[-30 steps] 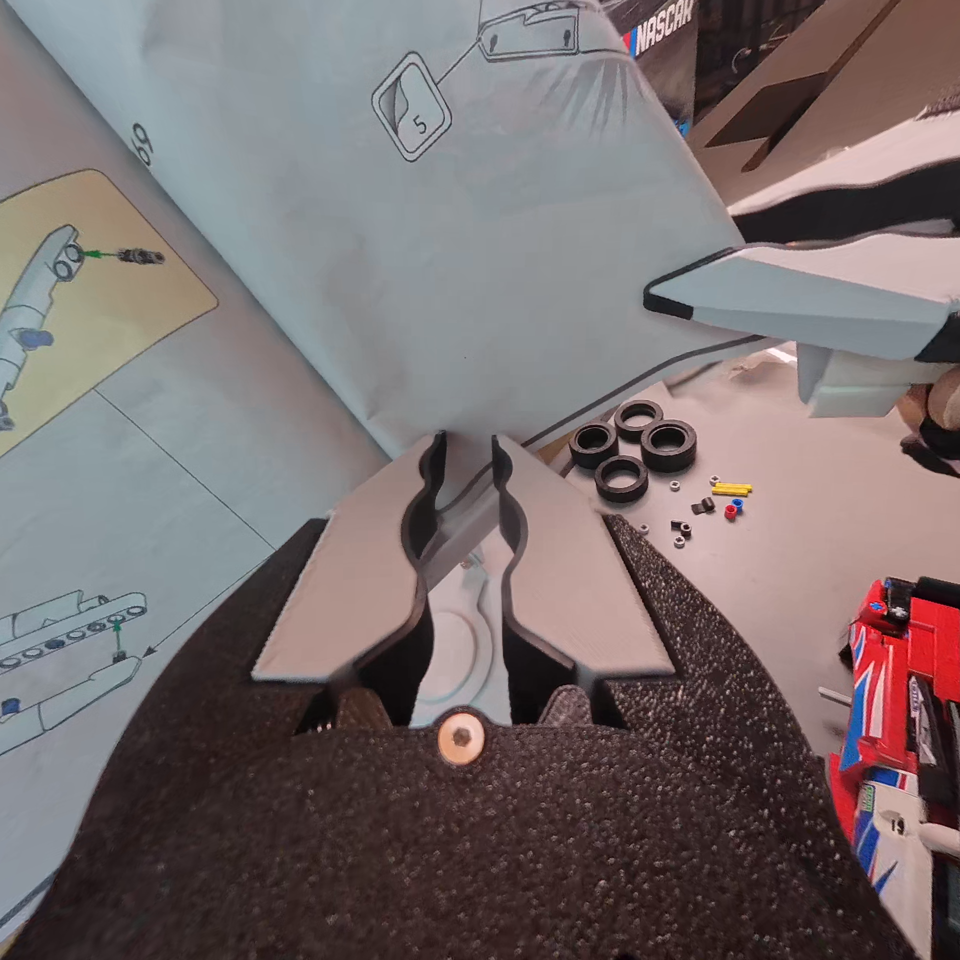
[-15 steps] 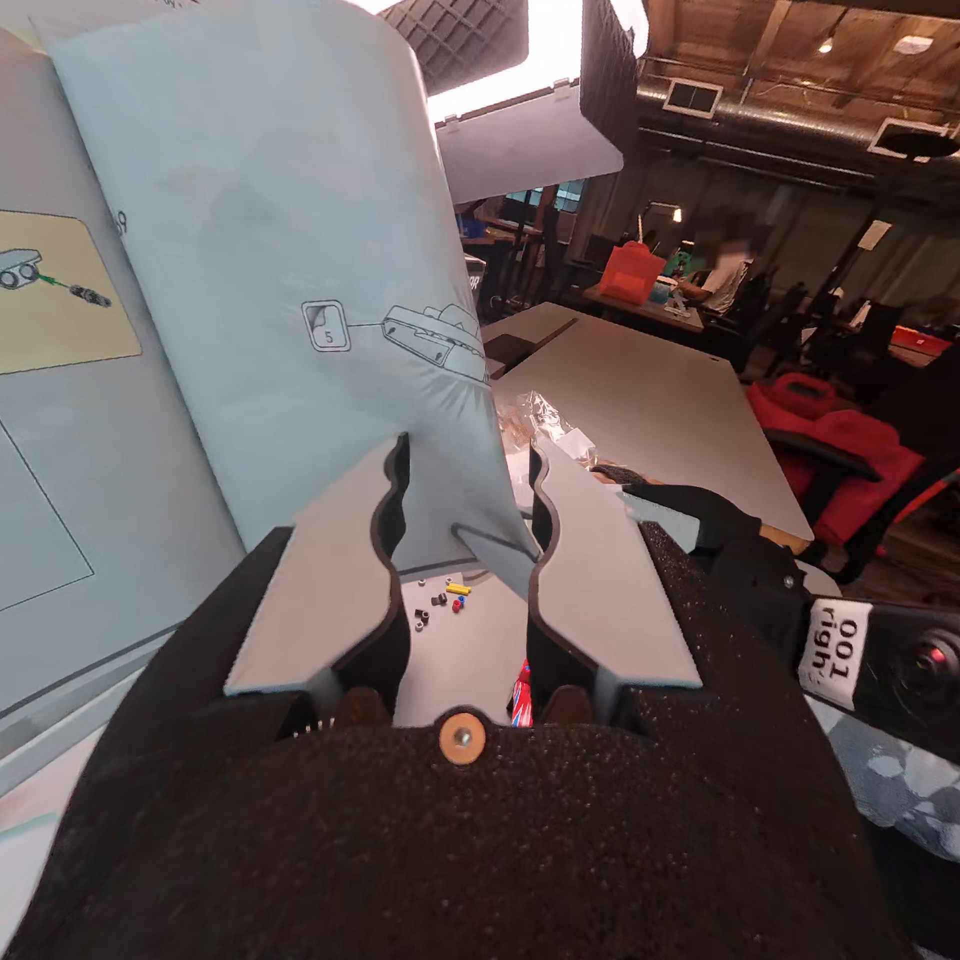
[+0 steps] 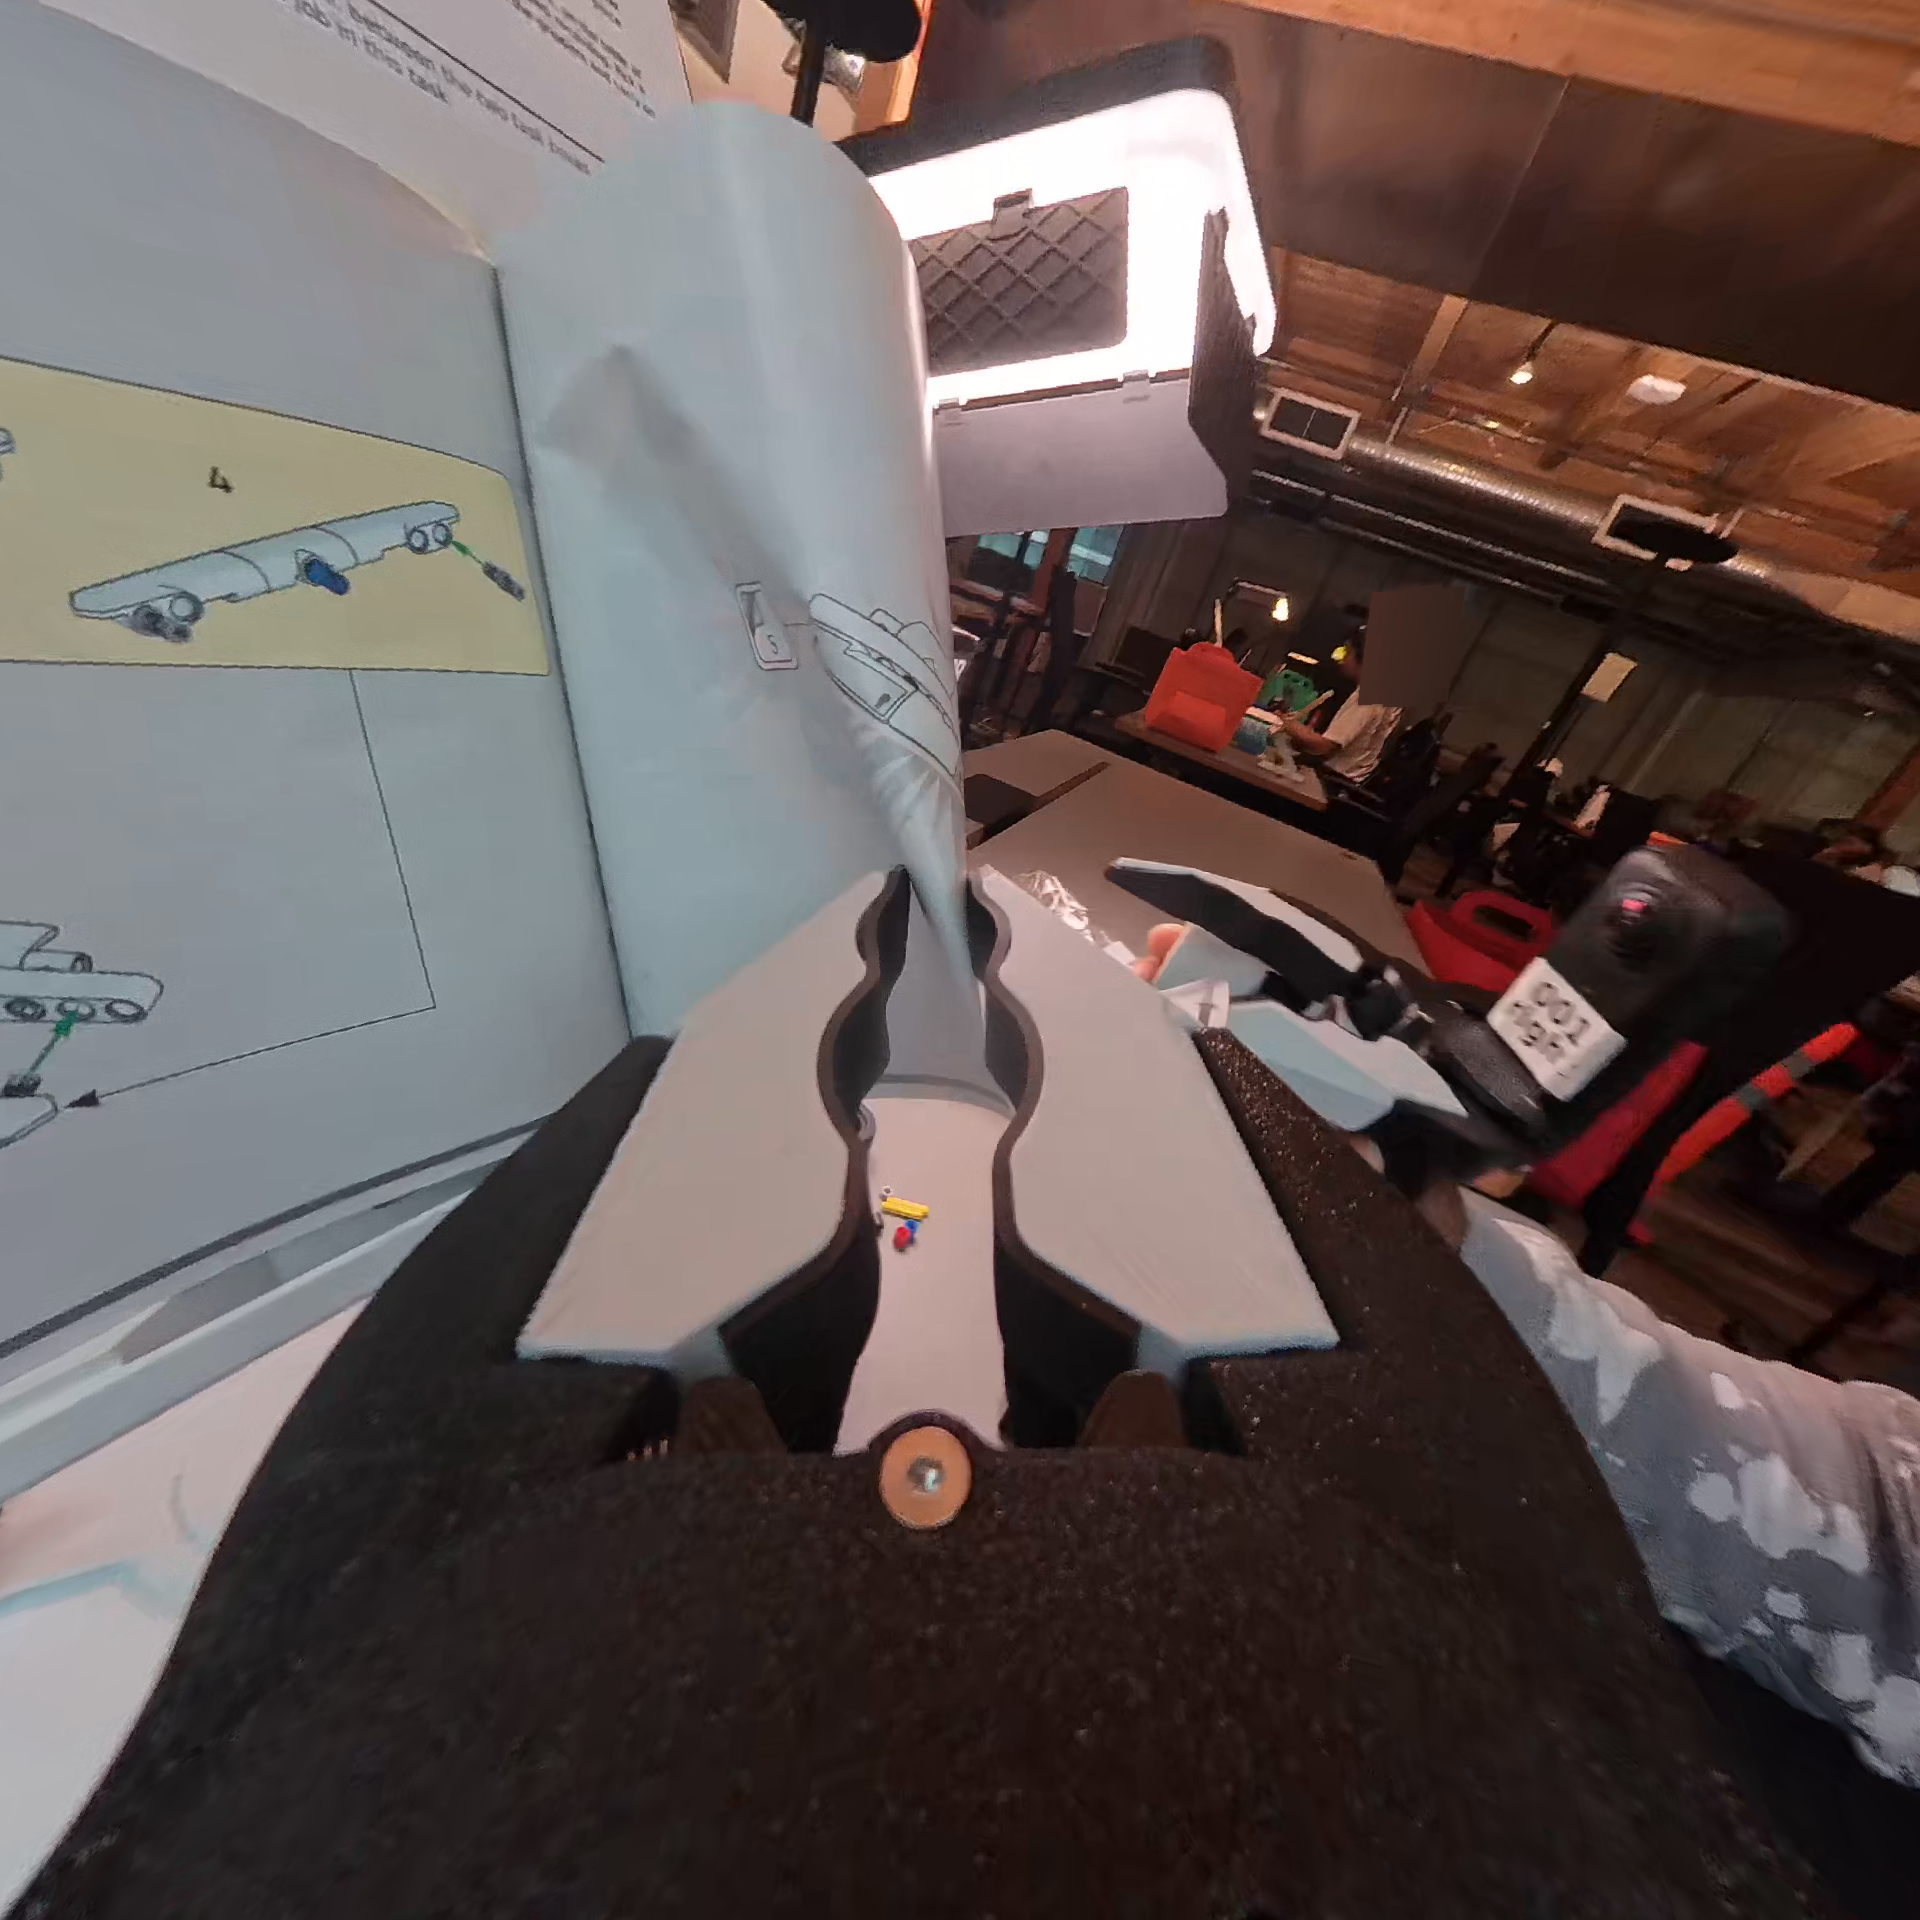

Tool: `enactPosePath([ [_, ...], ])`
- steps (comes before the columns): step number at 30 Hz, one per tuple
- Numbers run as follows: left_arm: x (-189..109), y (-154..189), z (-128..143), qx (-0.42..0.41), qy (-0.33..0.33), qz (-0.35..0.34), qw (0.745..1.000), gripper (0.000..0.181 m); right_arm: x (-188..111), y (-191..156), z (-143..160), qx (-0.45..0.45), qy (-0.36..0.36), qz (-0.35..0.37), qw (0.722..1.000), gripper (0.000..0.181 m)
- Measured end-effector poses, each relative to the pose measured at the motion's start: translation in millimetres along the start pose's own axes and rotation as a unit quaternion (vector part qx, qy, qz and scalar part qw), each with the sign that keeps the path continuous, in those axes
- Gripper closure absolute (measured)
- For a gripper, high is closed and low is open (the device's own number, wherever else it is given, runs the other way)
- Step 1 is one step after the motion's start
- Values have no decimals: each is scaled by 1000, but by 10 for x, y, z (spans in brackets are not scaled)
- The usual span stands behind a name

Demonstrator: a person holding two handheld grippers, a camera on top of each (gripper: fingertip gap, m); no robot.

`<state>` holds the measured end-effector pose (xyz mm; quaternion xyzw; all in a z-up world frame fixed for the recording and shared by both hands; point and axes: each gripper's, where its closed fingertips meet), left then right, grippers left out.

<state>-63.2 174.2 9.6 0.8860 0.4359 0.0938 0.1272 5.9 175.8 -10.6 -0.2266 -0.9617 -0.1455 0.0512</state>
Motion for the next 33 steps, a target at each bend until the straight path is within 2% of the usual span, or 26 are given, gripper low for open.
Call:
enactPosePath([
  [1, -52, -10, -10, -15, 5, 16, 1000, 171, 6, 96, 14, 44, -2, -4, 999, 122],
  [3, -165, -43, -41, -50, 21, 46, 997, 171, 92, 228, 132, 124, -31, -21, 992, 103],
  [5, -266, -138, -61, -89, 37, 55, 994, 172, 200, 244, 254, 204, -56, -57, 976, 97],
  [7, -345, -203, -67, -118, 50, 65, 990, 172, 284, 148, 292, 292, -65, -114, 947, 91],
  [9, -405, -247, -53, -134, 56, 73, 987, 173, 365, 49, 291, 339, -64, -151, 926, 100],
  [11, -452, -297, -27, -142, 58, 72, 986, 172, 420, -43, 216, 358, -44, -177, 916, 121],
  [13, -512, -345, -38, -151, 66, 69, 984, 171, 460, -80, 132, 383, -27, -192, 903, 125],
  [14, -543, -372, -39, -153, 66, 64, 984, 169, 471, -70, 105, 393, -19, -195, 899, 135],
  [16, -604, -381, -28, -134, 56, 52, 988, 159, 469, -23, 49, 408, -1, -197, 892, 149],
  [17, -636, -348, -16, -109, 46, 46, 992, 148, 462, 2, 25, 412, 4, -197, 890, 149],
  [21, -751, -213, 84, 78, -4, -37, 996, 123, 440, 2, -67, 406, 6, -205, 891, 152],
  [23, -780, -192, 88, 207, -23, -119, 971, 124, 452, -37, -120, 390, 1, -207, 897, 153],
  [27, -603, -72, 236, 442, -95, -193, 871, 126, 529, -184, -232, 352, -10, -216, 911, 153],
  [29, -508, -82, 294, 505, -105, -221, 828, 128, 569, -256, -318, 351, -7, -227, 908, 157],
  [33, -455, -21, 323, 544, -83, -251, 796, 137, 548, -342, -511, 345, 0, -243, 907, 158],
])
Point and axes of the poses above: each gripper's, where its closed fingertips meet, x out along the fingers, z out of its underside, y = z × x across the jaws, and after that the axes turned 3 degrees about -y, right-handed
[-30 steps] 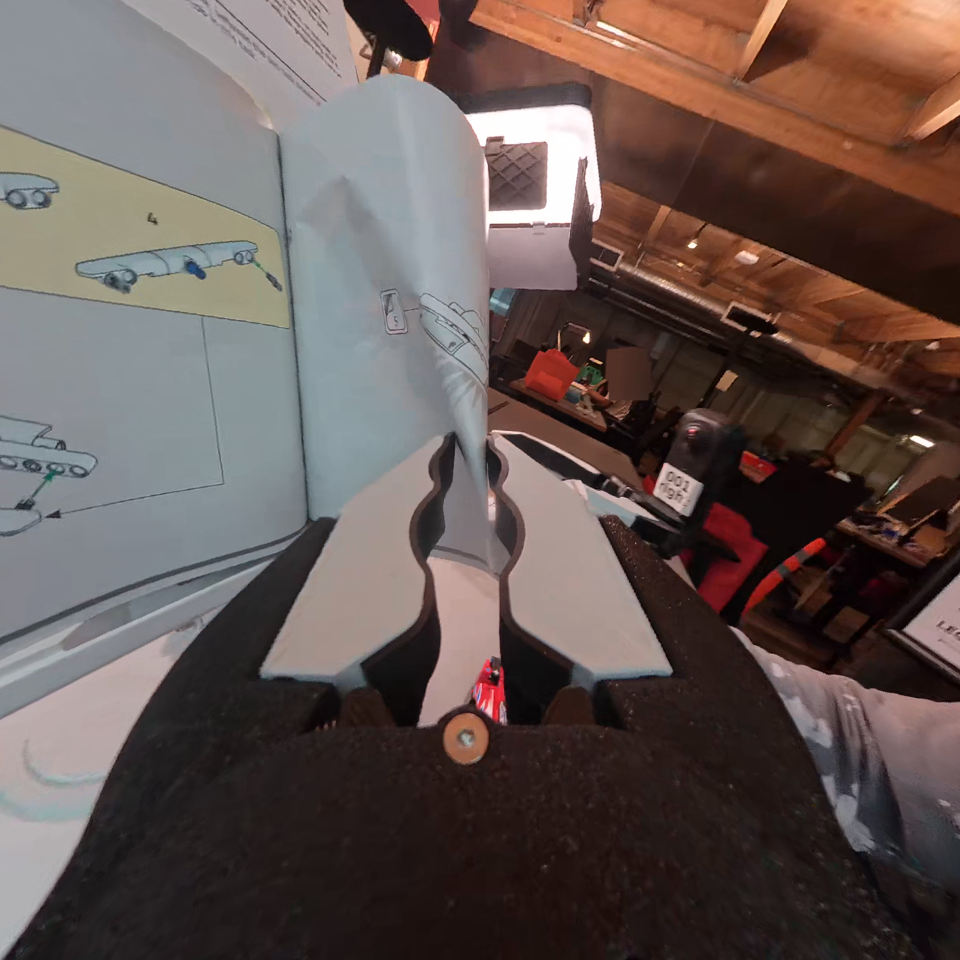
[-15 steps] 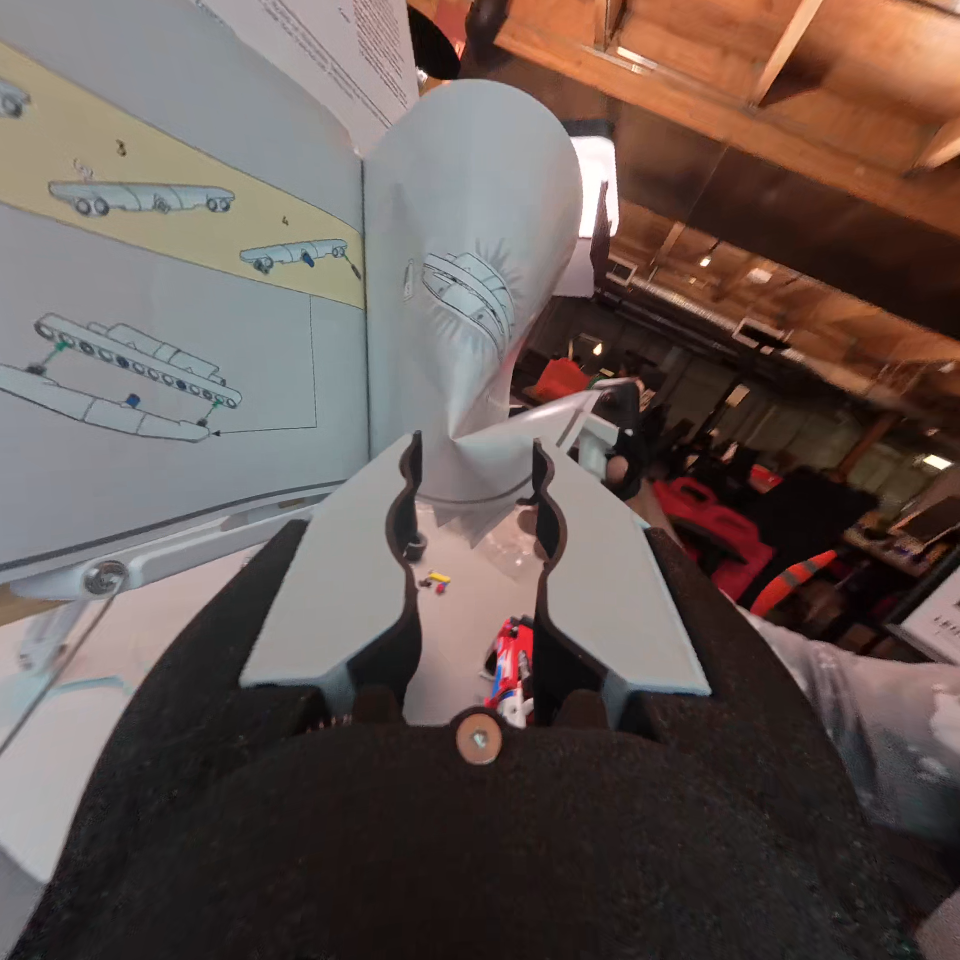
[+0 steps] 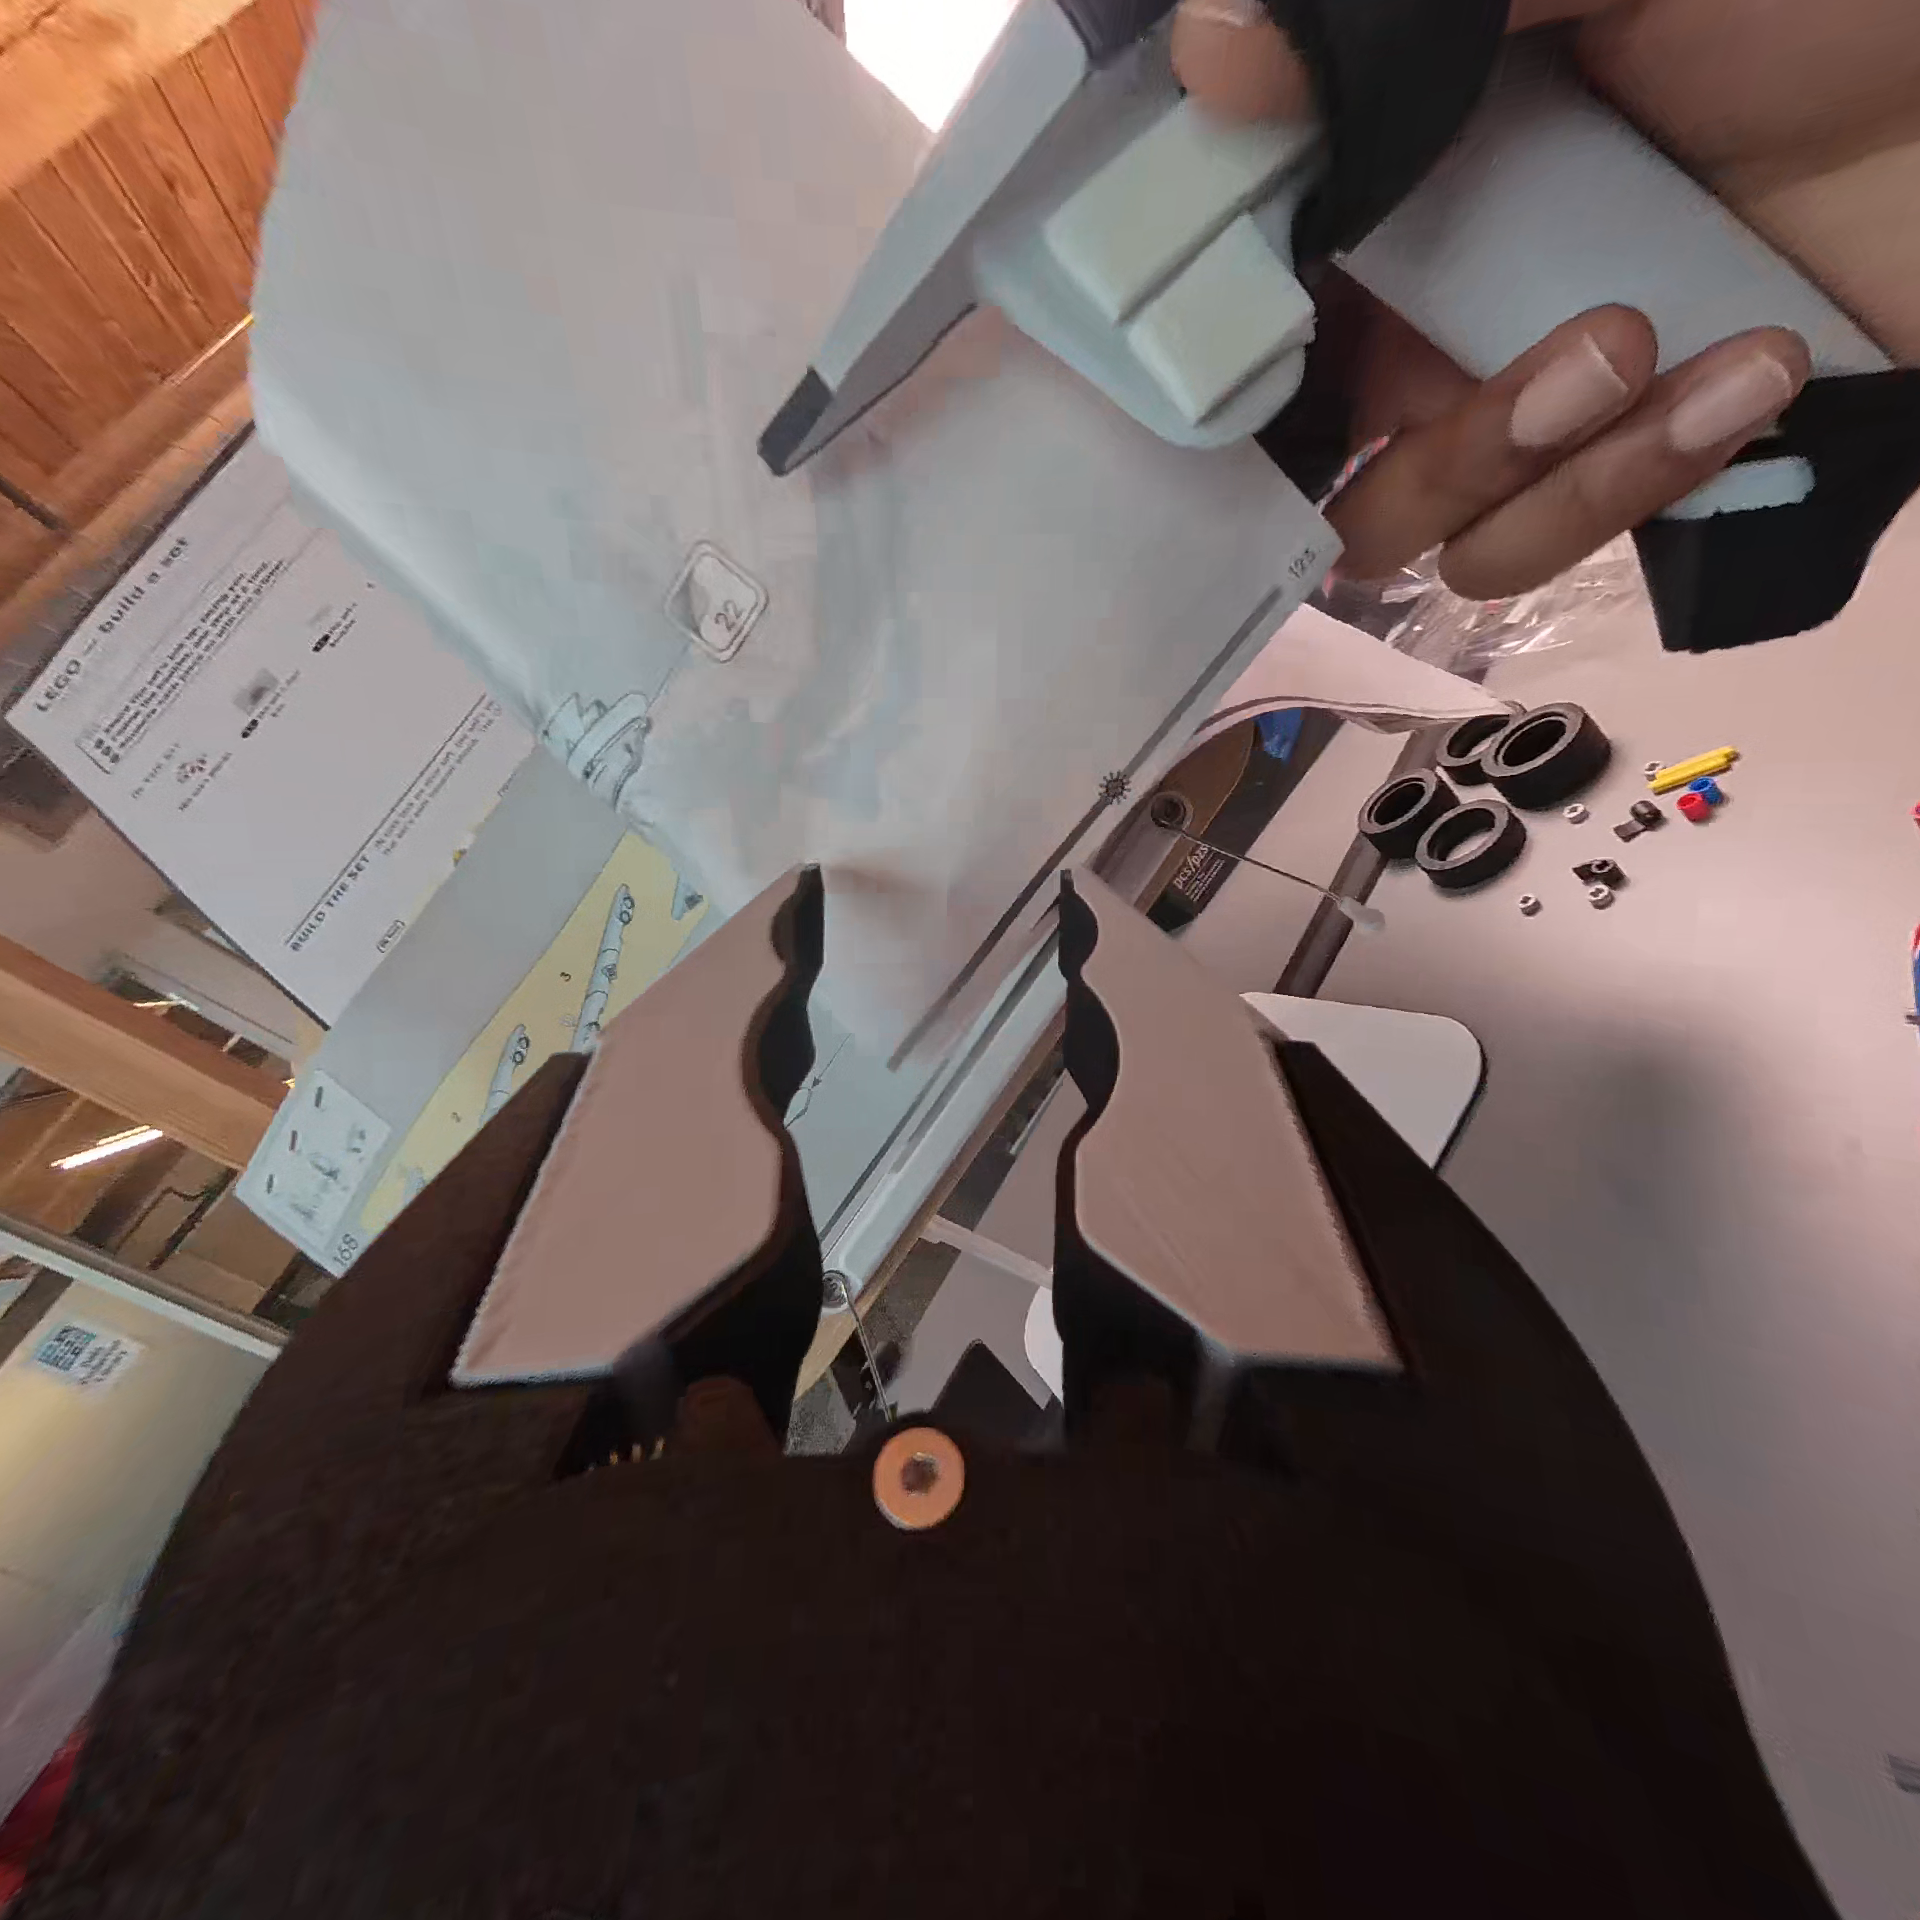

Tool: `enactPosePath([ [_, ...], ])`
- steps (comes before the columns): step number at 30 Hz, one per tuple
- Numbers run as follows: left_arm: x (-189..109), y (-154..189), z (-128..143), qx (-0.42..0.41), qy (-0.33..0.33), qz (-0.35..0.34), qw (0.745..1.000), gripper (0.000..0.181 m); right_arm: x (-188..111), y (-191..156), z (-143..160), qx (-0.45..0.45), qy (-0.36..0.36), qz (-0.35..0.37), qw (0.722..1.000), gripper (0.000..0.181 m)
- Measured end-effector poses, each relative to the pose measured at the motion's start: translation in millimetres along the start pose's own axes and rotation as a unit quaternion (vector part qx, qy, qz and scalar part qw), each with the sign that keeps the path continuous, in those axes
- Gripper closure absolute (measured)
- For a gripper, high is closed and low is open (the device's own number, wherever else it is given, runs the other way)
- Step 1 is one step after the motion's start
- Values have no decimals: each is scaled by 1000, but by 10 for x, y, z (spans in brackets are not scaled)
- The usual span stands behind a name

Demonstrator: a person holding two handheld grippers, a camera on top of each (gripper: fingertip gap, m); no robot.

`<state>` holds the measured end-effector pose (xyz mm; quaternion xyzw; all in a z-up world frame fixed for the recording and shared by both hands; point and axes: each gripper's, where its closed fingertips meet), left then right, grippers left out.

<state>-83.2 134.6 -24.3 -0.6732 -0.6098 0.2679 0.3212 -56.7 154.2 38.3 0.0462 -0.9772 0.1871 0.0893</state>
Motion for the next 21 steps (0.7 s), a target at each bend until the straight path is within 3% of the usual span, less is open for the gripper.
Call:
enactPosePath([
  [7, -6, 244, -79, 40, 17, -7, 999, 128, -63, -89, -116, 8, 4, 2, 1000, 162],
  [10, 27, 204, -131, 55, 19, -34, 998, 137, -96, -128, -124, 5, 5, 1, 1000, 165],
  [13, 43, 127, -191, 57, 25, -65, 996, 158, -148, -195, -162, -1, 10, -3, 1000, 166],
  [16, 2, 45, -289, 28, 49, -82, 995, 176, -194, -266, -199, -9, 12, -11, 1000, 166],
  [21, -59, -194, -227, -90, 59, -86, 990, 181, -195, -188, -112, -18, -6, 5, 1000, 164],
])
Point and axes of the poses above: each gripper's, where its closed fingertips meet, x out along the fingers, z out of its underside, y = z × x across the jaws, and after that the axes turned 3 degrees about -y, right-handed
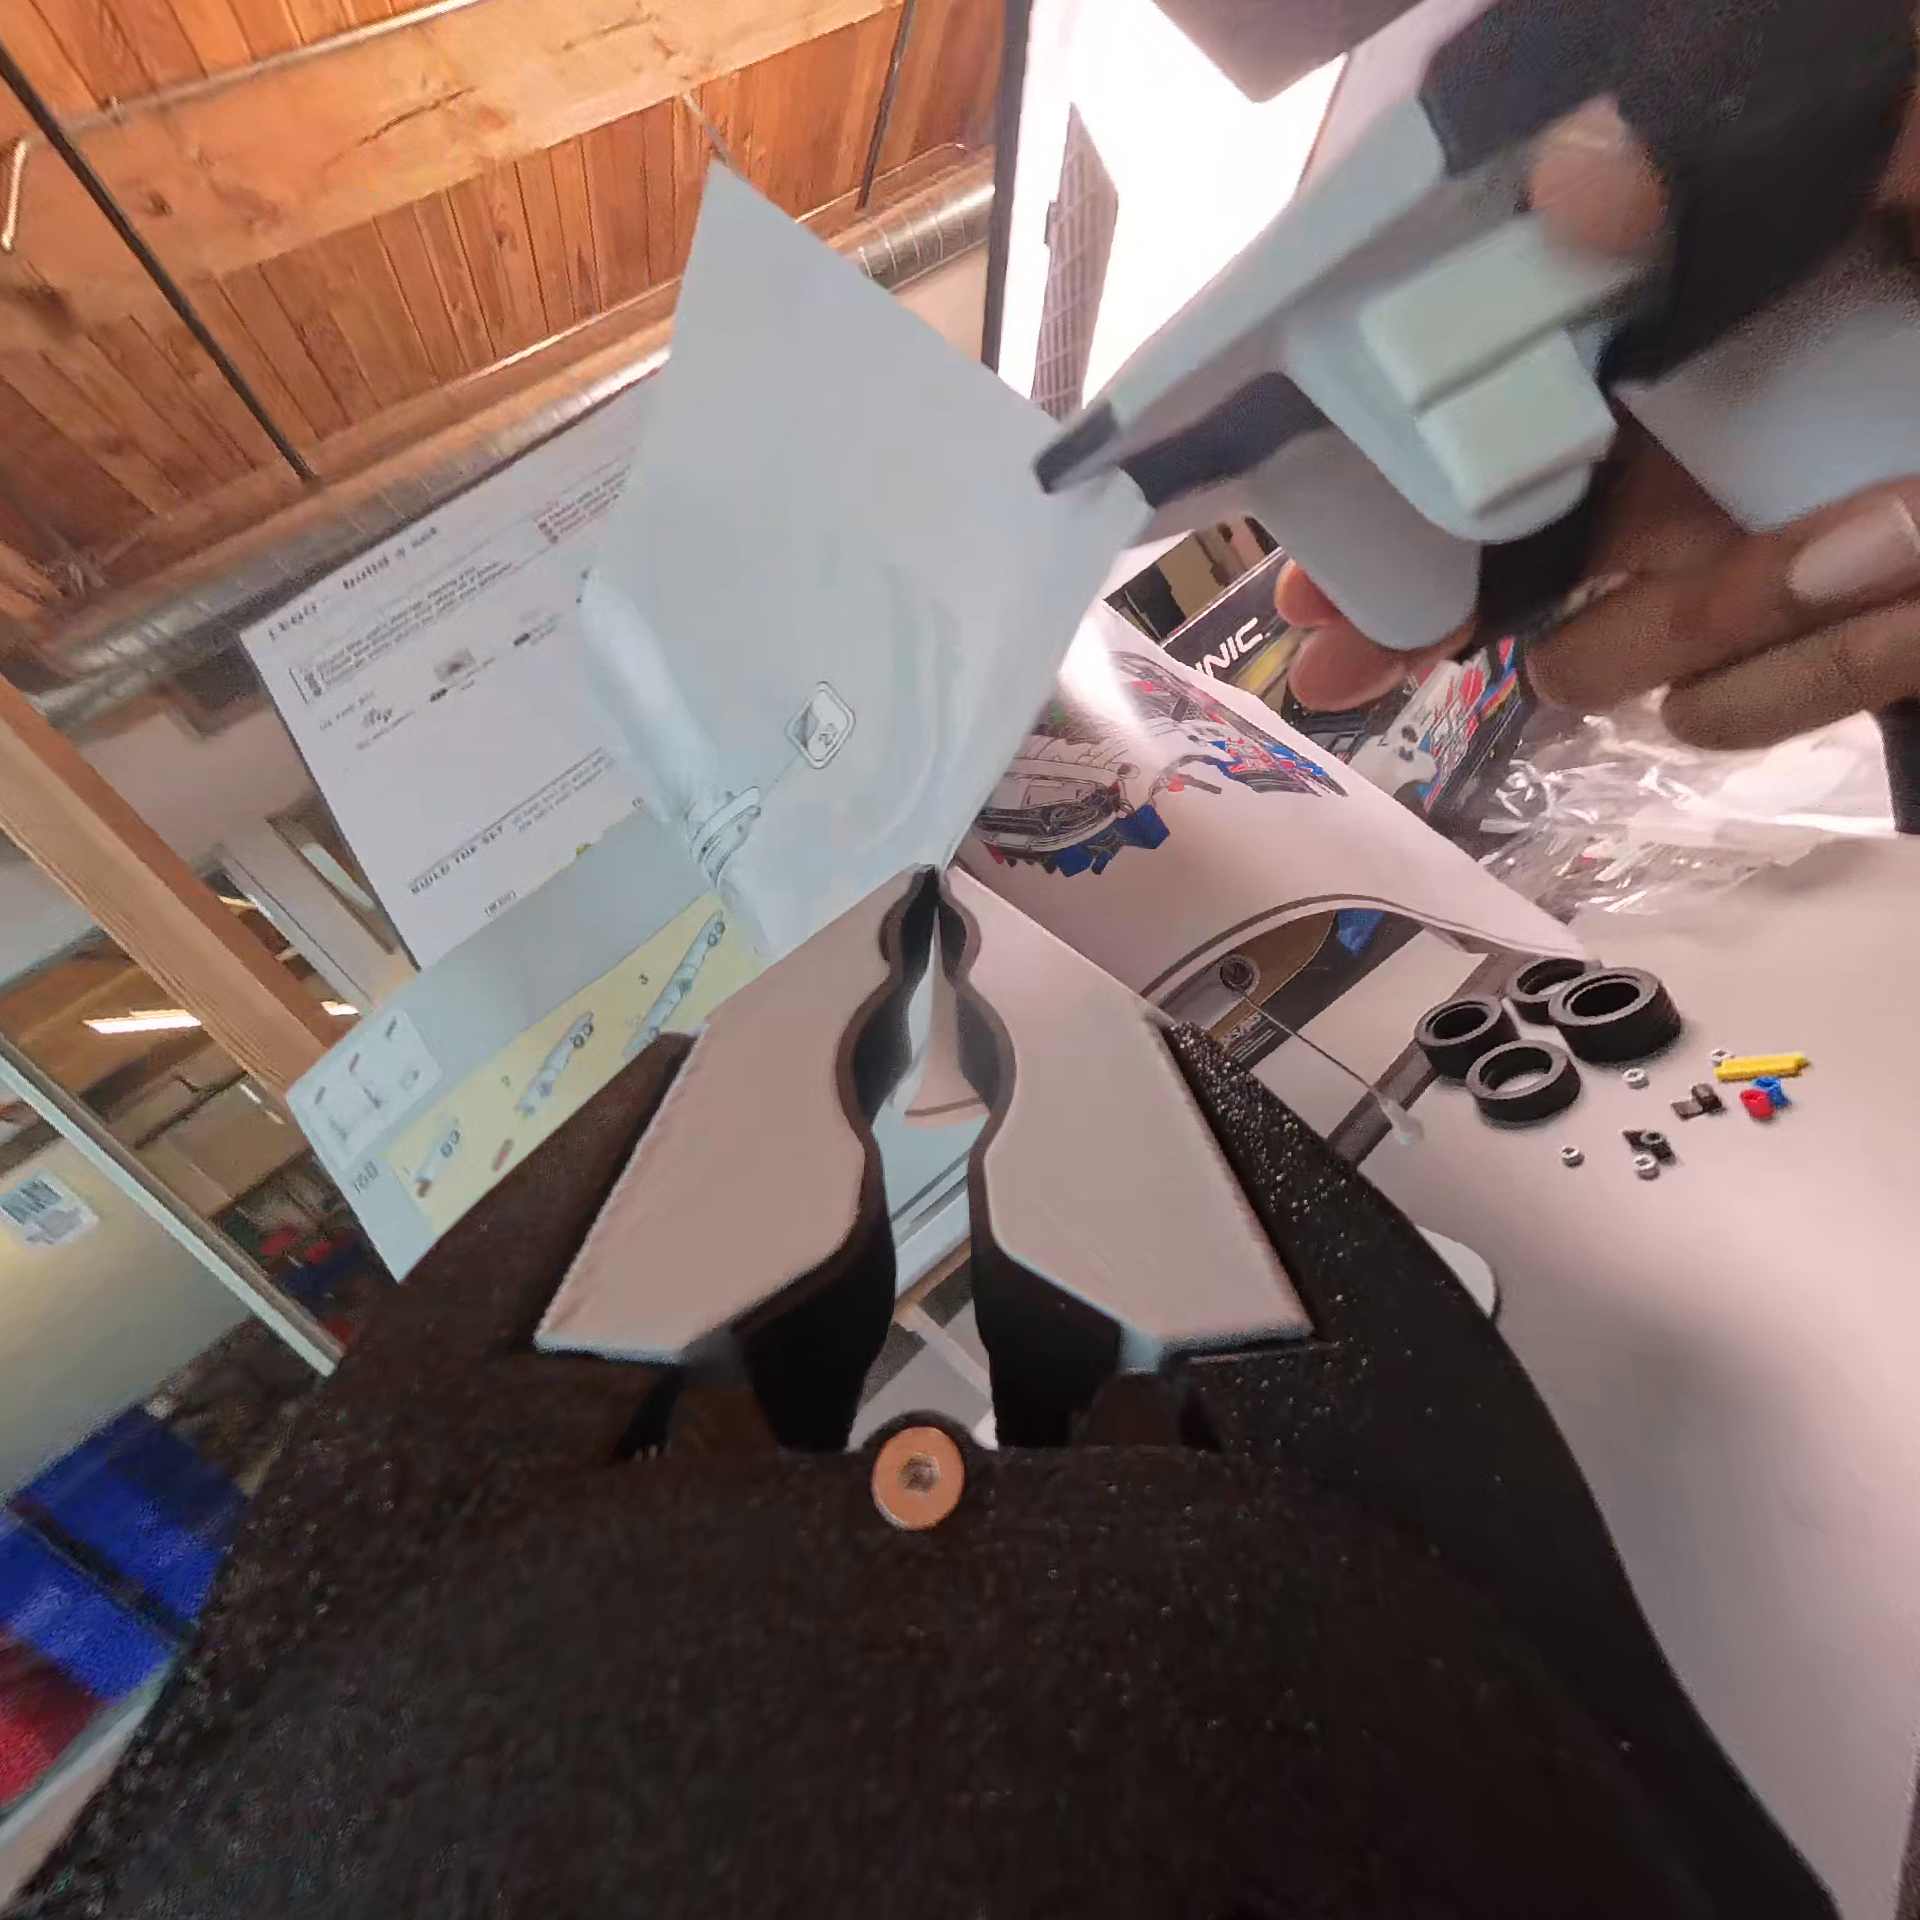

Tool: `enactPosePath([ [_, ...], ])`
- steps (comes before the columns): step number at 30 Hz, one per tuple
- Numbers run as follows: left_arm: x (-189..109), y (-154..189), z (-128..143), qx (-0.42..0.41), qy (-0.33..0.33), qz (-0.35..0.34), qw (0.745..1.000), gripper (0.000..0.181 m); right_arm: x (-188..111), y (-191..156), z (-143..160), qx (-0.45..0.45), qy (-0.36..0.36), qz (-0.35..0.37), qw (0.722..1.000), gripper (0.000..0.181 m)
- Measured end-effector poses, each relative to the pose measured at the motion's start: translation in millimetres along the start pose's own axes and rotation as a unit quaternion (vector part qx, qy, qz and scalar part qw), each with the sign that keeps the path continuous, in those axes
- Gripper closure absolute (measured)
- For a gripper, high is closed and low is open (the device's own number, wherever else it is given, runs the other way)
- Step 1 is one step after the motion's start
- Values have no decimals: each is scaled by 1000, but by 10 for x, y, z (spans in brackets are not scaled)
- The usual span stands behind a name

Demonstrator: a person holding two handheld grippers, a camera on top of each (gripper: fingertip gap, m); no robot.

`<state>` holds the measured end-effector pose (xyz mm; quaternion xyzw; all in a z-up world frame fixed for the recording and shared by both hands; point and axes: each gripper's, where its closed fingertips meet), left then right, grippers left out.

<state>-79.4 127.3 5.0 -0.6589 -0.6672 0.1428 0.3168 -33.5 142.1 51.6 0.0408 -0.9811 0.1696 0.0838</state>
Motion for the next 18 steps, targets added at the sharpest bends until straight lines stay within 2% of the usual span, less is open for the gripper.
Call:
enactPosePath([
  [5, -62, -320, 206, -172, -10, 15, 985, 181, 65, 257, 286, -2, -29, 34, 999, 158],
  [9, -114, -620, 501, -316, -16, 13, 948, 181, 130, 398, 433, -18, -45, 59, 997, 154],
  [11, -143, -759, 660, -391, -10, 12, 920, 181, 148, 590, 506, -40, -72, 125, 989, 147],
  [16, -187, -995, 1115, -569, 8, 9, 822, 181, -41, 1165, 568, -199, -146, 342, 907, 146],
  [18, -187, -969, 1211, -598, 20, 18, 801, 181, -155, 1334, 538, -238, -157, 396, 873, 146],
])
Point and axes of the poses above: each gripper's, where its closed fingertips meet, x out along the fingers, z out of its underside, y = z × x across the jaws, and after that the axes turned 3 degrees about -y, right-handed
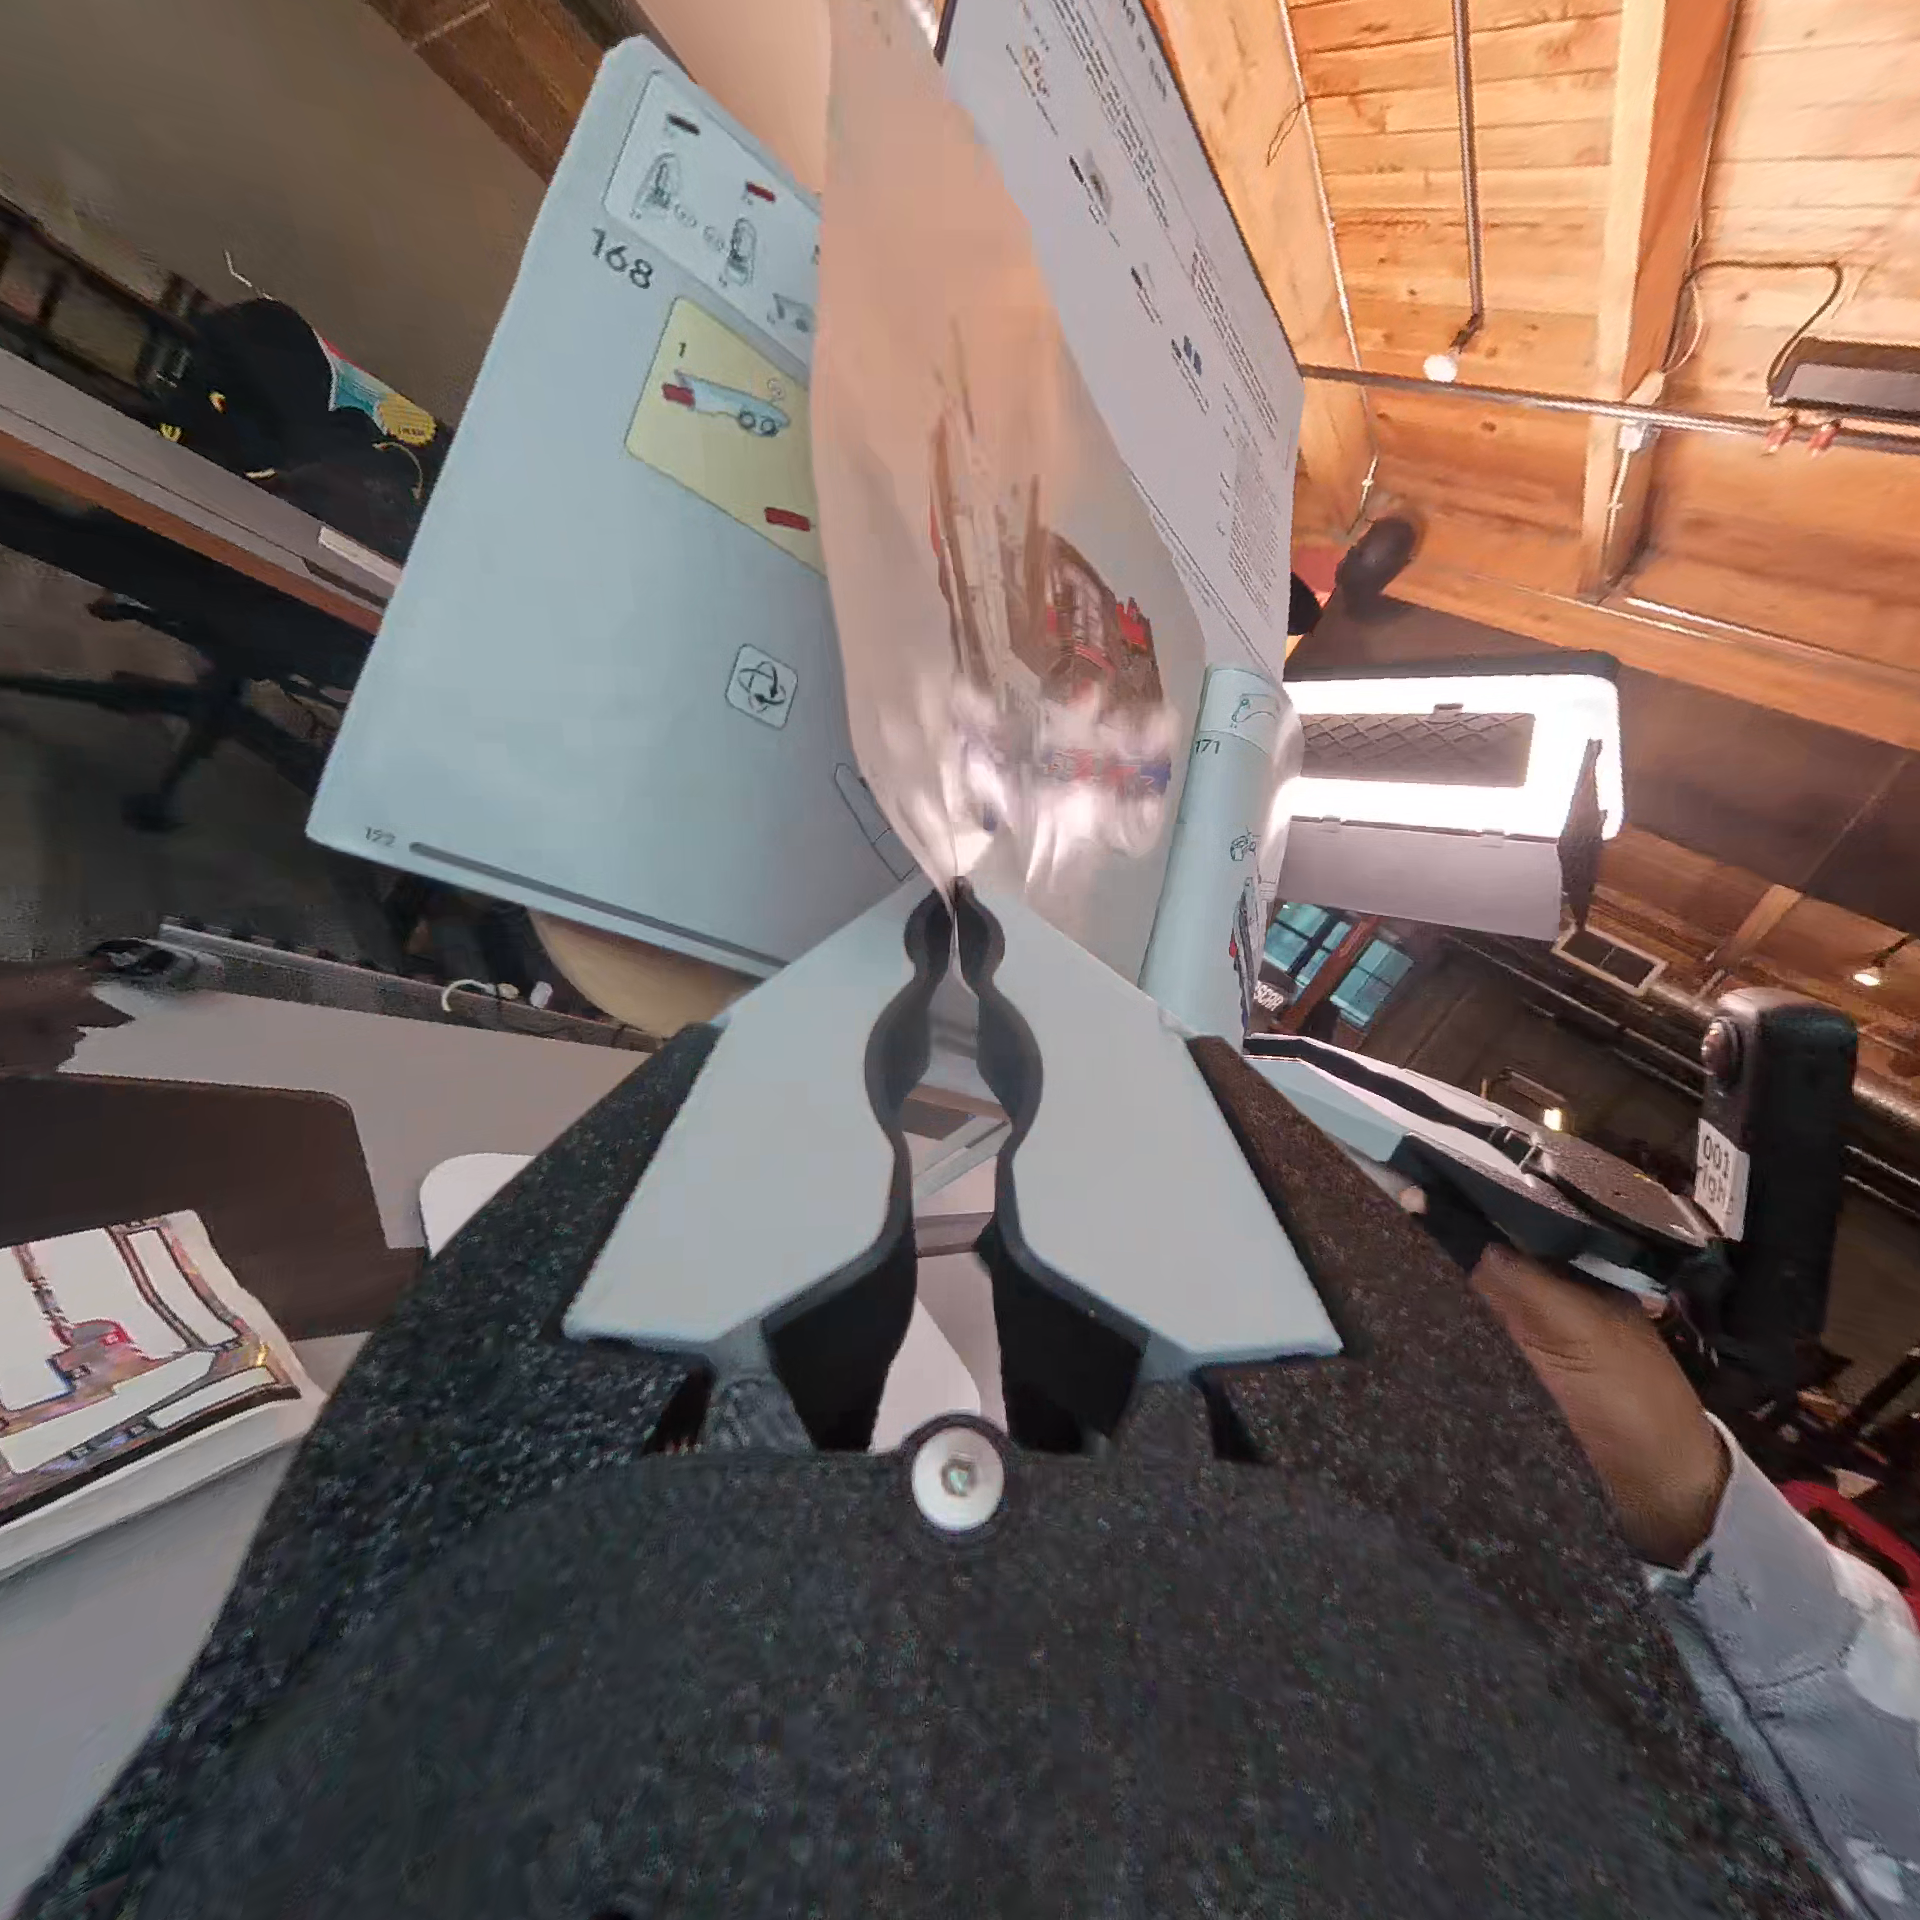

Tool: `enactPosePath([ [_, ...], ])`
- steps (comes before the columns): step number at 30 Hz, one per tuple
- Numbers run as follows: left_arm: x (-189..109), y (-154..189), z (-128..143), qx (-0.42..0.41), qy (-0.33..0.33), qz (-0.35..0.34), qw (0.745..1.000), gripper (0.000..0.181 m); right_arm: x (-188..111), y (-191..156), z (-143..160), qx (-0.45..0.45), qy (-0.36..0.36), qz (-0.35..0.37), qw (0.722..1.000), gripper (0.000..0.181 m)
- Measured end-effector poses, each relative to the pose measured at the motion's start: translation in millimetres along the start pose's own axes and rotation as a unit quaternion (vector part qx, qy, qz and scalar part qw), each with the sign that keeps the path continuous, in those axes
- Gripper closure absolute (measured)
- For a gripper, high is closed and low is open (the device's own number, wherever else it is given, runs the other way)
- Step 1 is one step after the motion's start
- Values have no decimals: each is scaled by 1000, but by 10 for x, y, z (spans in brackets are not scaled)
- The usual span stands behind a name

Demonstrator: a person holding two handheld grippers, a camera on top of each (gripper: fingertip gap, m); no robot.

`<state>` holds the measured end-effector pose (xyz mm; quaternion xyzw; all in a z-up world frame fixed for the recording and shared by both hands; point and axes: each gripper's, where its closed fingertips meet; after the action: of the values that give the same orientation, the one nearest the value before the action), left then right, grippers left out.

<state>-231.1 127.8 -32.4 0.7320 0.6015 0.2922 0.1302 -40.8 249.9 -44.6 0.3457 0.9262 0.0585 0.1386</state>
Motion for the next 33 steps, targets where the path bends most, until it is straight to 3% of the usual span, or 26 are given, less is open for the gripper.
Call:
enactPosePath([
  [8, 15, -78, 39, -6, 4, 10, 1000, 181, 113, 222, 204, -10, -17, 37, 999, 141],
  [33, 1, -78, 62, -1, -9, 9, 1000, 181, 120, 212, 258, -25, -26, 40, 999, 140],
])
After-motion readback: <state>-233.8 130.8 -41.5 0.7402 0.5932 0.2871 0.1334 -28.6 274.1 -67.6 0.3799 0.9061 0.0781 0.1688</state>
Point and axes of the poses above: each gripper's, where its closed fingertips meet, x out along the fingers, z out of its underside, y = z × x across the jaws, and after that the axes turned 3 degrees about -y, right-handed
